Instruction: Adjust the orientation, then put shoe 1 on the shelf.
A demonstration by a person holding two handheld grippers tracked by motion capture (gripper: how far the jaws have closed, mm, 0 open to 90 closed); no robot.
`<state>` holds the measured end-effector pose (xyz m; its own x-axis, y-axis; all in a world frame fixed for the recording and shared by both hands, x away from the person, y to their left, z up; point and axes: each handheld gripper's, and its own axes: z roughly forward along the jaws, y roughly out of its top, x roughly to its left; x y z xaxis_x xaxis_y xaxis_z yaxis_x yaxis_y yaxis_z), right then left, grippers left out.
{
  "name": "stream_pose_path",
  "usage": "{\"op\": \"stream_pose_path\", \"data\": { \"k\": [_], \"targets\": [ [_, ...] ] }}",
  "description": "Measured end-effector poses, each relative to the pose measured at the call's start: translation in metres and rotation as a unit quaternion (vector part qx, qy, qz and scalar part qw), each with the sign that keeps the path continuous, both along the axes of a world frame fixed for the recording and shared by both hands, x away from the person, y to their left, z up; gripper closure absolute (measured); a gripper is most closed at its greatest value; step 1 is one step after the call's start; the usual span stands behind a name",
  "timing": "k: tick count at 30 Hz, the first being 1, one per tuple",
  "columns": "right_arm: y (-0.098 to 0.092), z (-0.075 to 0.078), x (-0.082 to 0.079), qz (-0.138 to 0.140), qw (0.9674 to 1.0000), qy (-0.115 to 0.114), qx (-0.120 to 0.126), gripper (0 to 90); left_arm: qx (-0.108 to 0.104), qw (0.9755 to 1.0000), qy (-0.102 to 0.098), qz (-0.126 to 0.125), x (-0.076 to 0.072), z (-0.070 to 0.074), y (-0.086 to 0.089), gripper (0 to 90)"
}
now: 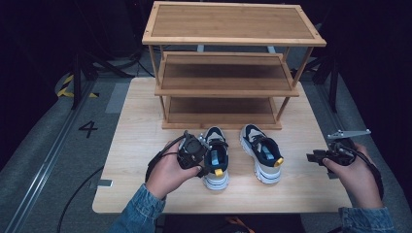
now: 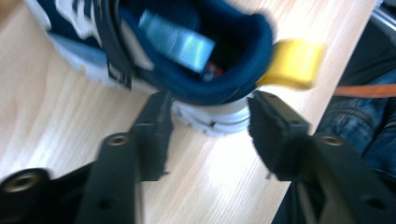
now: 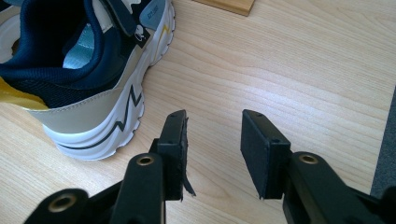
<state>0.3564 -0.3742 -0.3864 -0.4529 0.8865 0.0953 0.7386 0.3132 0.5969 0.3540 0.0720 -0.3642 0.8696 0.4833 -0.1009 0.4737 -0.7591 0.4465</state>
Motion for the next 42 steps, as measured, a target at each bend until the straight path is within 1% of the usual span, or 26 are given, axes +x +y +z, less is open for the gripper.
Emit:
{"op": "stream_pose_path", "data": {
  "k": [2,4,5,7,10,11,13,15,16,17,19,20,22,23,24,25,26,27,29,31,32,33,36,37,40,42],
  "targets": [
    [0.0,0.0,0.0,-0.001,1.0,0.0,0.0,62.3,0.002,0.9998,-0.016,-0.009,-0.005,0.003,-0.004,37.9],
    [0.002,0.0,0.0,0.0,1.0,0.002,0.0,62.1,0.0,0.9994,-0.027,-0.023,-0.009,0.004,-0.01,33.5],
    [0.003,0.001,0.0,0.004,1.0,0.001,-0.001,62.1,0.0,0.9992,-0.027,-0.03,-0.011,0.004,-0.014,31.2],
    [0.005,0.001,0.001,0.01,0.9999,-0.001,-0.002,62.0,0.003,0.9987,-0.022,-0.045,-0.01,0.001,-0.02,31.1],
    [0.007,0.0,0.001,0.013,0.9999,0.0,-0.003,61.9,0.007,0.9987,-0.022,-0.045,-0.007,-0.002,-0.023,30.8],
    [0.008,-0.002,0.002,0.015,0.9999,0.003,-0.003,61.9,0.01,0.999,-0.02,-0.04,-0.003,-0.006,-0.026,30.3],
    [0.008,-0.003,0.002,0.016,0.9999,0.004,-0.004,61.9,0.01,0.999,-0.02,-0.038,-0.001,-0.008,-0.028,29.6],
    [0.009,-0.004,0.002,0.014,0.9999,0.007,-0.004,61.9,0.016,0.9991,-0.011,-0.039,0.001,-0.011,-0.033,30.2],
    [0.009,-0.004,0.002,0.016,0.9998,0.006,-0.006,61.8,0.022,0.9986,-0.012,-0.046,0.003,-0.012,-0.037,30.6],
    [0.009,-0.005,0.002,0.016,0.9998,0.006,-0.008,61.8,0.024,0.9985,-0.009,-0.048,0.003,-0.013,-0.039,31.2],
    [0.01,-0.005,0.001,0.014,0.9998,0.009,-0.007,61.7,0.025,0.9981,-0.005,-0.057,0.003,-0.017,-0.045,36.0],
    [0.01,-0.005,0.001,0.014,0.9998,0.009,-0.007,61.7,0.028,0.9978,0.001,-0.059,0.003,-0.021,-0.048,36.0],
    [0.01,-0.006,0.0,0.014,0.9998,0.008,-0.009,61.8,0.039,0.9969,0.004,-0.069,0.004,-0.027,-0.054,36.6],
    [0.009,-0.006,-0.001,0.014,0.9998,0.009,-0.01,61.7,0.039,0.9969,0.004,-0.069,0.004,-0.027,-0.054,38.3],
    [0.009,-0.006,-0.001,0.014,0.9998,0.009,-0.01,61.7,0.041,0.9965,0.006,-0.072,0.005,-0.029,-0.056,38.3],
    [0.008,-0.007,-0.004,0.011,0.9998,0.012,-0.01,61.7,0.041,0.9963,0.014,-0.075,0.006,-0.034,-0.058,40.5],
    [0.008,-0.007,-0.004,0.011,0.9998,0.012,-0.01,61.7,0.041,0.9963,0.014,-0.075,0.006,-0.034,-0.058,41.2],
    [0.007,-0.008,-0.004,0.01,0.9998,0.011,-0.01,61.7,0.042,0.9958,0.023,-0.078,0.007,-0.036,-0.061,41.2],
    [0.004,-0.008,-0.007,0.004,0.9998,0.013,-0.012,61.7,0.041,0.9955,0.032,-0.079,0.009,-0.041,-0.063,43.4],
    [0.002,-0.008,-0.009,0.001,0.9998,0.013,-0.012,61.7,0.047,0.9951,0.033,-0.08,0.01,-0.045,-0.064,44.9],
    [0.001,-0.008,-0.01,0.001,0.9998,0.012,-0.013,61.7,0.048,0.9951,0.036,-0.079,0.011,-0.045,-0.064,45.8],
    [0.001,-0.008,-0.011,0.0,0.9998,0.013,-0.013,61.8,0.047,0.9951,0.035,-0.079,0.011,-0.045,-0.064,49.2],
    [-0.001,-0.008,-0.012,-0.002,0.9999,0.01,-0.014,62.0,0.047,0.9955,0.032,-0.075,0.013,-0.044,-0.063,61.4],
    [-0.002,-0.008,-0.013,-0.004,0.9998,0.009,-0.015,62.1,0.045,0.9959,0.037,-0.068,0.013,-0.04,-0.062,65.5],
    [-0.002,-0.009,-0.014,-0.005,0.9998,0.01,-0.016,62.1,0.051,0.9951,0.035,-0.078,0.014,-0.038,-0.064,66.7],
    [-0.003,-0.01,-0.016,-0.005,0.9998,0.013,-0.017,62.1,0.049,0.9951,0.03,-0.08,0.015,-0.037,-0.066,66.9]
  ]
}}
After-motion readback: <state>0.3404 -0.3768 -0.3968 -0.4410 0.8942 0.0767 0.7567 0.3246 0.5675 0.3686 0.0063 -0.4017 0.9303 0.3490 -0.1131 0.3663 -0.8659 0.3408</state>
